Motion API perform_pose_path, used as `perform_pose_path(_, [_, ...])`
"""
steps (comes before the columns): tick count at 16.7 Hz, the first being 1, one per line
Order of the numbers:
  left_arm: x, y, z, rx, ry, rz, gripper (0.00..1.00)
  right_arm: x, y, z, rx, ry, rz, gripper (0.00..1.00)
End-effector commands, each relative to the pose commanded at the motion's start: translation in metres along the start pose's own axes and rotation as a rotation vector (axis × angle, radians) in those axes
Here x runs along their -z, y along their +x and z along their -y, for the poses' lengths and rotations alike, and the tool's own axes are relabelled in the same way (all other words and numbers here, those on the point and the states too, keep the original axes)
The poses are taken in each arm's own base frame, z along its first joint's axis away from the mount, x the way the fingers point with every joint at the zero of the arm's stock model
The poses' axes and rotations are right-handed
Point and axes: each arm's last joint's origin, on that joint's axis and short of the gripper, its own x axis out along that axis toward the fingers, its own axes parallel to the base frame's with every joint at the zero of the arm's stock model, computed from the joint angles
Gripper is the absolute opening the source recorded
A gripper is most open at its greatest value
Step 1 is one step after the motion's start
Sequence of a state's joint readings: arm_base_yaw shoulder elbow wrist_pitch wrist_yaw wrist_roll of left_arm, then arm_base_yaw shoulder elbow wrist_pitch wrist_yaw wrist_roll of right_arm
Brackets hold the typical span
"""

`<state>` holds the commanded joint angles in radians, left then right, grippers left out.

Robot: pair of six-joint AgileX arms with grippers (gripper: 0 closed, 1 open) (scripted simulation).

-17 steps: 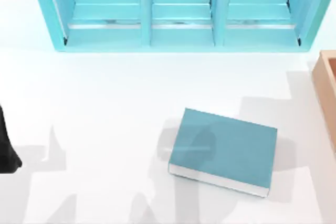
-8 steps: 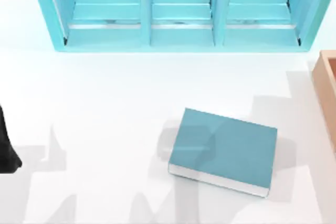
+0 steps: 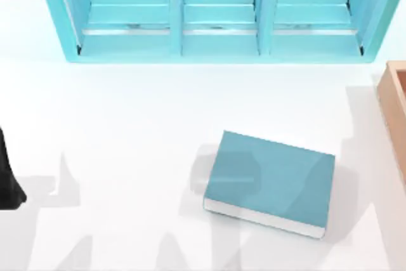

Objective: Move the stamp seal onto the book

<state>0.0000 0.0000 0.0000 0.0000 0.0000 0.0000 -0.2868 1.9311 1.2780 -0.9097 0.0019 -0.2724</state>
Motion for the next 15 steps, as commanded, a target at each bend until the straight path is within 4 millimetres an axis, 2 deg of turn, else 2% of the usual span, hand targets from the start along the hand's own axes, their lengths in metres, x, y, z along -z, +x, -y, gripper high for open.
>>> perform_pose_path(5, [0.0000, 0.0000, 0.0000, 0.000, 0.000, 0.000, 1.00, 0.0009, 0.0043, -0.0003, 0.000, 0.000, 0.000, 1.00])
perform_pose_path(15, [0.0000, 0.0000, 0.0000, 0.000, 0.000, 0.000, 1.00, 0.0009, 0.0043, -0.0003, 0.000, 0.000, 0.000, 0.25])
